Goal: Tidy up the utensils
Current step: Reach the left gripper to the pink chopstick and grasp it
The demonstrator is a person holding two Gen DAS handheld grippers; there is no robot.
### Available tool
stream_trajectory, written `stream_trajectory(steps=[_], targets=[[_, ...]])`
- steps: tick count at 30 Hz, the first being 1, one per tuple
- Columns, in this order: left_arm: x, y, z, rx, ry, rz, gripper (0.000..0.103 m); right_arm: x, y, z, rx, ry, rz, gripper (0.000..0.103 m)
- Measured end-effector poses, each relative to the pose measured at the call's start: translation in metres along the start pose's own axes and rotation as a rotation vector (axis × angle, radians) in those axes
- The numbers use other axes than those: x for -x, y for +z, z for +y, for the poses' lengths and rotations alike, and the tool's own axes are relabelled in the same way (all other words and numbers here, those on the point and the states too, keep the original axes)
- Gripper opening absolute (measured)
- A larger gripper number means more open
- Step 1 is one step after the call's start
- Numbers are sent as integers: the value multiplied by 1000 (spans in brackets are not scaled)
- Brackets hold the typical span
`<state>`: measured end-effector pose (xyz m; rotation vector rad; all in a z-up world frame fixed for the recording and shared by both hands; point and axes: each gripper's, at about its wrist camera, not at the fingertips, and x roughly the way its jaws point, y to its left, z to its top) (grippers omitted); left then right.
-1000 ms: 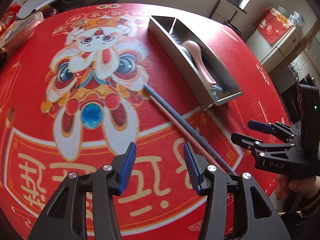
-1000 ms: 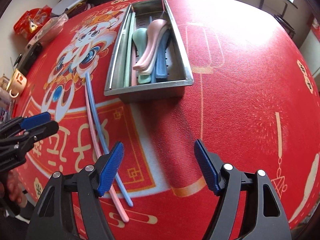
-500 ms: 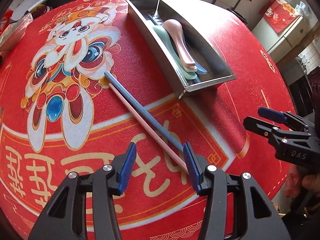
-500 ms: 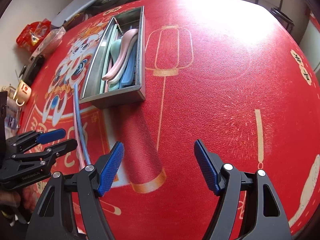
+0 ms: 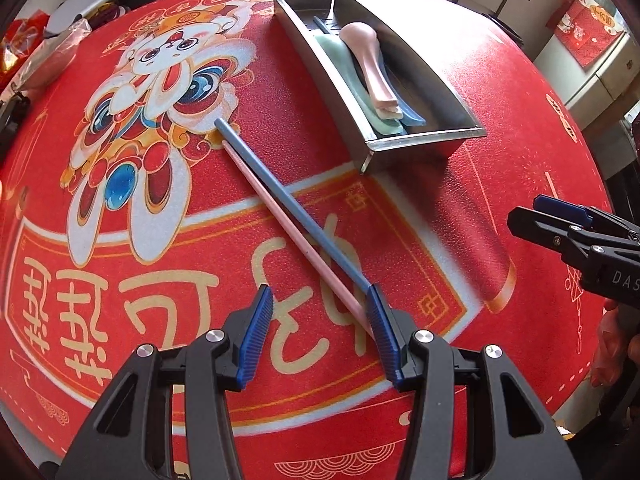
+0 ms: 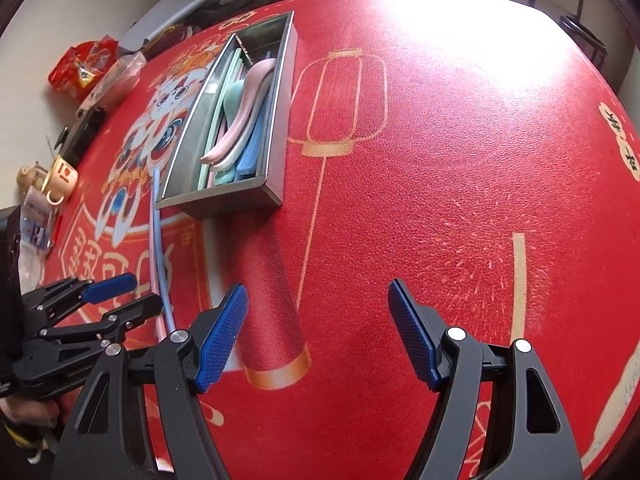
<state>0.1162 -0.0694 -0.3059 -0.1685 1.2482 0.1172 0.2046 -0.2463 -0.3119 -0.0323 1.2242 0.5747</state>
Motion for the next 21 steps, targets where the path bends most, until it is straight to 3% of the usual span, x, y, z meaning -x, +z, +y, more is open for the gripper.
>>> stream_trajectory(steps=[7,13,21], targets=[[2,-3,6,32,69,2,47,0,1,-4,2,24,0,70],[4,1,23,80,94,-14,22,2,1,-10,-17,34,-9,70],[5,5,46,120,113,-35,21,2,0,-10,-44,46,-17,70]])
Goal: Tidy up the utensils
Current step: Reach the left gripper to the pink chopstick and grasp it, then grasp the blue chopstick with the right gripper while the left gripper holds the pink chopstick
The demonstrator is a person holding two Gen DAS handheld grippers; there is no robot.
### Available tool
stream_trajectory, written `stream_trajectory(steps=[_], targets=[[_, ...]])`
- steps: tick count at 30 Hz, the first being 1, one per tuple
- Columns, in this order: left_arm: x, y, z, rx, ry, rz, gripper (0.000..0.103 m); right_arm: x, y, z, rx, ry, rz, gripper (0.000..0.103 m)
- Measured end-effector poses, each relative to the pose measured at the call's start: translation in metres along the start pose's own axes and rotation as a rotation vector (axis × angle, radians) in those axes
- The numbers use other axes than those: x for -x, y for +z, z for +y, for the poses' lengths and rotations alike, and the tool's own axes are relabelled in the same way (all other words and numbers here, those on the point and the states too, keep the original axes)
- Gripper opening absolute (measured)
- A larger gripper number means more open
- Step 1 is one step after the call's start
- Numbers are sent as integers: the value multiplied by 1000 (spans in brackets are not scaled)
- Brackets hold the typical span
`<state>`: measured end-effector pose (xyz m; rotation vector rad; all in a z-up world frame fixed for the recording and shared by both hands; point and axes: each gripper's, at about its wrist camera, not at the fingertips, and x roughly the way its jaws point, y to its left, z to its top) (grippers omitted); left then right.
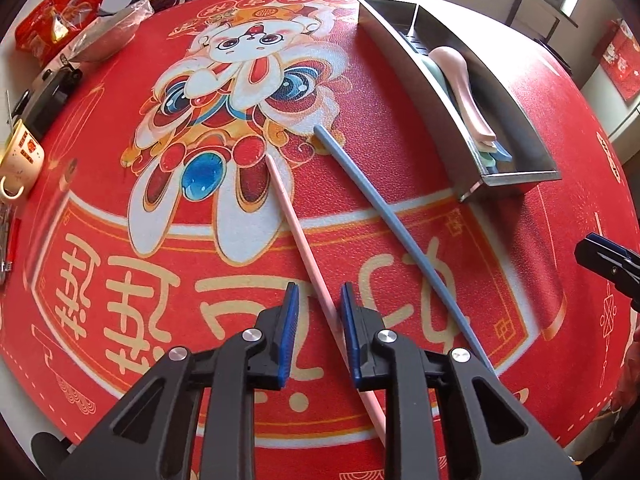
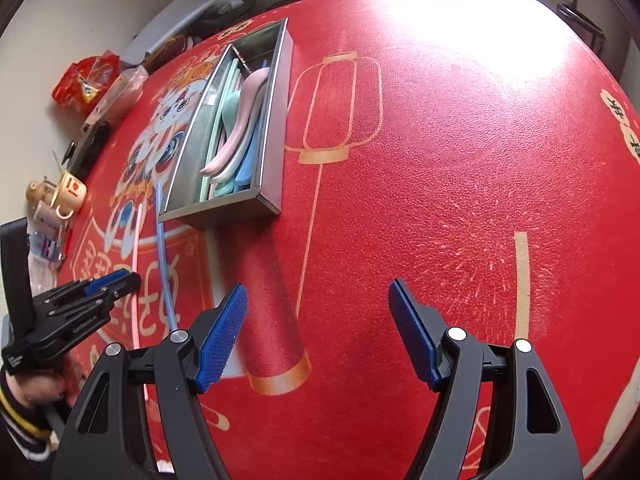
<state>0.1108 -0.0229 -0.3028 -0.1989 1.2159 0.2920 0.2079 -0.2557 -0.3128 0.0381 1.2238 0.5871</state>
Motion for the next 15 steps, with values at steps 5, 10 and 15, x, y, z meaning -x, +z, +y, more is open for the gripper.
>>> stream_trajectory(steps=[5,10,15], targets=[[0,0,11,15,-33,-18,8,-3,-1,10,1,1,4,70],[3,0,38,87,-66,-42,5,-8,-4,28,22,4,11,70],[9,1,59,97,-81,-66,5,-15,-6,53,67,21,20,70]])
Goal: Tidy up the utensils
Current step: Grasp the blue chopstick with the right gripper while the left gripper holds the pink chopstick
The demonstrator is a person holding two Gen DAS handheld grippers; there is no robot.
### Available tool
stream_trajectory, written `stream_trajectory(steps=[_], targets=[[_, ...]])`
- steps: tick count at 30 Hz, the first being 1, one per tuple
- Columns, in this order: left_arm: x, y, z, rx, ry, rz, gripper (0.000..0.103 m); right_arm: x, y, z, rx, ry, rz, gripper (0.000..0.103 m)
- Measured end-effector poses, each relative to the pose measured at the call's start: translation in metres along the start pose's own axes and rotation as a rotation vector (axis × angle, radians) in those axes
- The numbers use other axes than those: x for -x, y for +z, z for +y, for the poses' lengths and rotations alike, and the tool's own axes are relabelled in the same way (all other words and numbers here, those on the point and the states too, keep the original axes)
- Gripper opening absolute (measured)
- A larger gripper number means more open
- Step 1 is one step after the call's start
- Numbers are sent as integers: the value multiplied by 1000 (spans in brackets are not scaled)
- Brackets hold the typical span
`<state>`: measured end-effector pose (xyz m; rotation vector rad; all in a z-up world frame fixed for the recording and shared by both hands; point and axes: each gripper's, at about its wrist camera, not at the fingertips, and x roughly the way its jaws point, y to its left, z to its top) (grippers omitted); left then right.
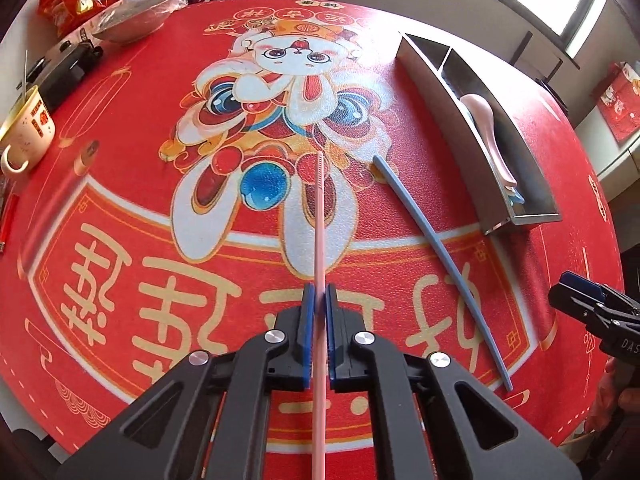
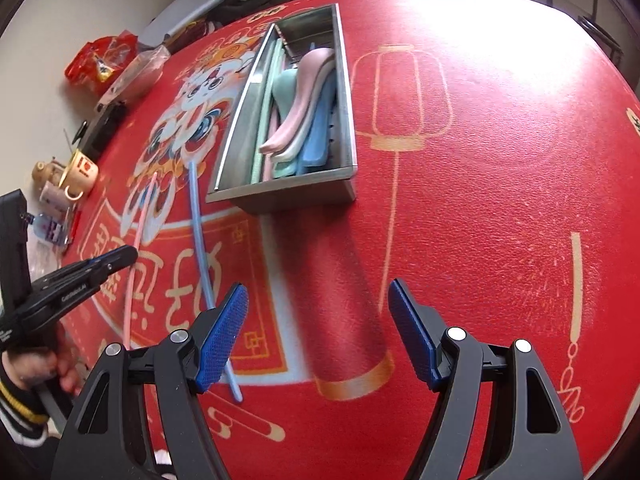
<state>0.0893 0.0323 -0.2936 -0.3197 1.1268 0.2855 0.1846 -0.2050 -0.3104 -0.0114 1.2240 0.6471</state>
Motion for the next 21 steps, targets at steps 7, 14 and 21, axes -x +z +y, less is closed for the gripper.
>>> stream_trajectory(steps=[7,14,21], targets=[[7,-5,28,11,-20,-4,5,-16,0,52,126,13,29,43],[10,-8,51,-4,-47,-3,5,-40,3,94,223,-31,46,24],[8,-6,72,-4,-80,-4,5,-55,10,111,237,-107,44,19]])
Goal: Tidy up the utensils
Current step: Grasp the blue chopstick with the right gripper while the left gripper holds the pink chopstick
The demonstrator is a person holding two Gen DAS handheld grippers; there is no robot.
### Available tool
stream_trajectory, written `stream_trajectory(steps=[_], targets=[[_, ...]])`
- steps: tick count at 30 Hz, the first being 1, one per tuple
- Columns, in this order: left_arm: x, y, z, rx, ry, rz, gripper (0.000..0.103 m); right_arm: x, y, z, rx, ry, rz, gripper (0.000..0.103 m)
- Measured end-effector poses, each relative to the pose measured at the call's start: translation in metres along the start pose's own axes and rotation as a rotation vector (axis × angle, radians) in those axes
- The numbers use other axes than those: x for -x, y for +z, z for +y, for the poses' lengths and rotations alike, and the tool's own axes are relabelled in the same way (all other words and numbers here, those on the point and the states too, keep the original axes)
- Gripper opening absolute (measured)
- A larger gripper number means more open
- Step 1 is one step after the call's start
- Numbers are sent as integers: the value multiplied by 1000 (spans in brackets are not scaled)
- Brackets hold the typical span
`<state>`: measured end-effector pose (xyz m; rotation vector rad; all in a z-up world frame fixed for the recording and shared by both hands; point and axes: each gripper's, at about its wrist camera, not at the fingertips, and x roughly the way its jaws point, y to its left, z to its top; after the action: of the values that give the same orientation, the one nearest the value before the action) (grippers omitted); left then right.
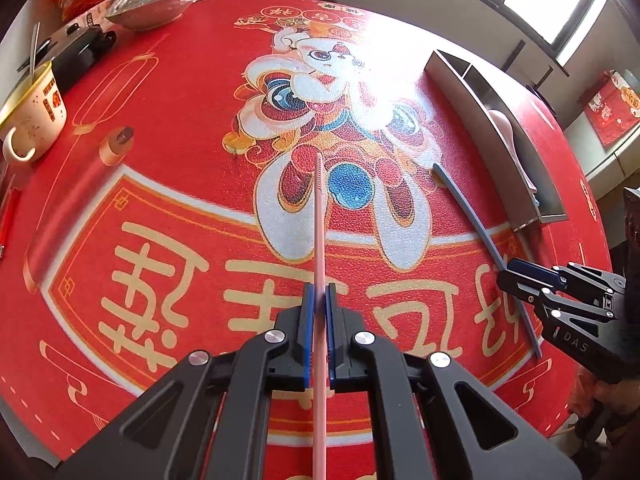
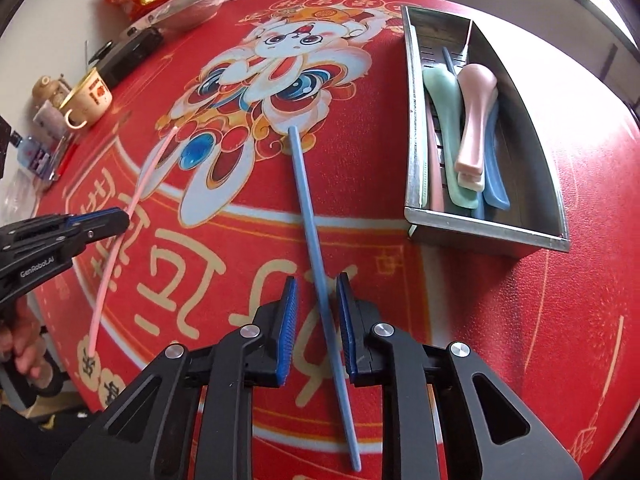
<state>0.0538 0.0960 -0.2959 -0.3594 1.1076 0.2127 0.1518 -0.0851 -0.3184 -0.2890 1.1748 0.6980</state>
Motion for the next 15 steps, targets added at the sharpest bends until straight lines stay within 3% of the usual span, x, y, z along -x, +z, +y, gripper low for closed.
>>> stream_trajectory(steps=[6,15], targets=[[2,4,9,-7,-38,-13,5,-2,1,4,-16,-52,-7,10],[5,12,6,-28,-92,-27,5,10,-1,6,-57,4,-41,6]])
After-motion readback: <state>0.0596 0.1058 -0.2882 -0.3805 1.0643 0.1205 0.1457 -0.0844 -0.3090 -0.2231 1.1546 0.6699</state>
